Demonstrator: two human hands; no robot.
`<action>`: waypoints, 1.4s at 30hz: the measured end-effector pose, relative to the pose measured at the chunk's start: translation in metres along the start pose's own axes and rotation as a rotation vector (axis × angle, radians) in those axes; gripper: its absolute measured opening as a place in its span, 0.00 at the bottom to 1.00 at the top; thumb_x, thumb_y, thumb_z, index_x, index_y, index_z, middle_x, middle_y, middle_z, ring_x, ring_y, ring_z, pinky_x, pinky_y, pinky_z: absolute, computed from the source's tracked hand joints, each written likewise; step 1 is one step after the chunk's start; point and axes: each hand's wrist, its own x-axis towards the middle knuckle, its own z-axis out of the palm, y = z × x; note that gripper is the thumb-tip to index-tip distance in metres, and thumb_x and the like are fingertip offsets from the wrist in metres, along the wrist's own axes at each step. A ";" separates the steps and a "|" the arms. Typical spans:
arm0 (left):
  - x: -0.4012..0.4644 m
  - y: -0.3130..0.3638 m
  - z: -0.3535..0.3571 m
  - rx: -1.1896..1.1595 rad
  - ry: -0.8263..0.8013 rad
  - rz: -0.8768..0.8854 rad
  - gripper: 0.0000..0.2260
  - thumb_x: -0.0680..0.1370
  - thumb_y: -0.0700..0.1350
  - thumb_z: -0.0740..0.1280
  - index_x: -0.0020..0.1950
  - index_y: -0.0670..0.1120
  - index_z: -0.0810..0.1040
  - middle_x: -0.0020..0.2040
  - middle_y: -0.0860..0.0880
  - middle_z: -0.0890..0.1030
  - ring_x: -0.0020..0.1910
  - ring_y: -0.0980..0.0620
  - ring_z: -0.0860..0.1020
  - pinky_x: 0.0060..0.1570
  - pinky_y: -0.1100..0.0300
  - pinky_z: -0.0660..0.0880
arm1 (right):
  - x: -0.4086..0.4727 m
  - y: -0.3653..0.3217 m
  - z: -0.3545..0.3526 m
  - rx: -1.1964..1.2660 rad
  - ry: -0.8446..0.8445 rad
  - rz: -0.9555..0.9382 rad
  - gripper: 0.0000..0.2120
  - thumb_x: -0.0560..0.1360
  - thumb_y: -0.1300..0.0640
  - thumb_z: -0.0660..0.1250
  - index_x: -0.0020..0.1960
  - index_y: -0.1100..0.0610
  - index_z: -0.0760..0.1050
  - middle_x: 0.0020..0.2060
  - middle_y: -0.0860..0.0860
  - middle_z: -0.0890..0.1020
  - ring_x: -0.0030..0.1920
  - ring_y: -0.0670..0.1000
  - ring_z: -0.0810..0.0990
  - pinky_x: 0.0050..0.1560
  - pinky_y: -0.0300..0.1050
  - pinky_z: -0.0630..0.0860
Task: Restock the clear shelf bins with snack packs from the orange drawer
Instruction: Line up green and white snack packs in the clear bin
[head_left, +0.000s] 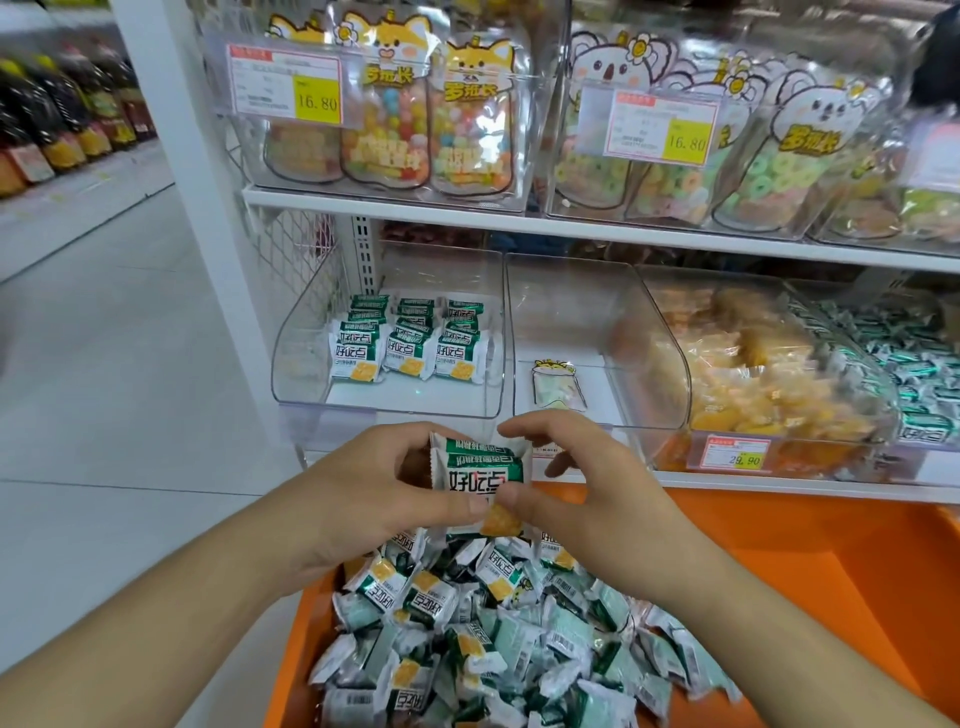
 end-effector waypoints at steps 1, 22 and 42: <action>0.000 0.000 -0.002 0.020 0.005 0.009 0.17 0.73 0.47 0.80 0.61 0.53 0.84 0.54 0.50 0.88 0.53 0.53 0.85 0.51 0.57 0.79 | 0.001 0.000 -0.001 0.063 -0.024 0.014 0.17 0.77 0.43 0.74 0.64 0.36 0.75 0.58 0.39 0.78 0.52 0.42 0.78 0.51 0.43 0.80; 0.002 -0.035 -0.108 0.207 0.586 -0.045 0.23 0.76 0.49 0.76 0.70 0.54 0.75 0.61 0.60 0.79 0.64 0.58 0.78 0.68 0.57 0.73 | 0.179 -0.053 0.043 -0.002 -0.009 0.006 0.21 0.69 0.48 0.83 0.59 0.46 0.81 0.51 0.41 0.83 0.39 0.35 0.78 0.38 0.30 0.71; 0.003 -0.048 -0.111 0.463 0.609 -0.069 0.21 0.81 0.49 0.69 0.73 0.57 0.69 0.69 0.59 0.74 0.58 0.57 0.75 0.55 0.64 0.68 | 0.275 -0.010 0.138 -0.443 -0.025 -0.063 0.25 0.68 0.45 0.83 0.60 0.48 0.78 0.58 0.48 0.72 0.62 0.52 0.74 0.65 0.51 0.75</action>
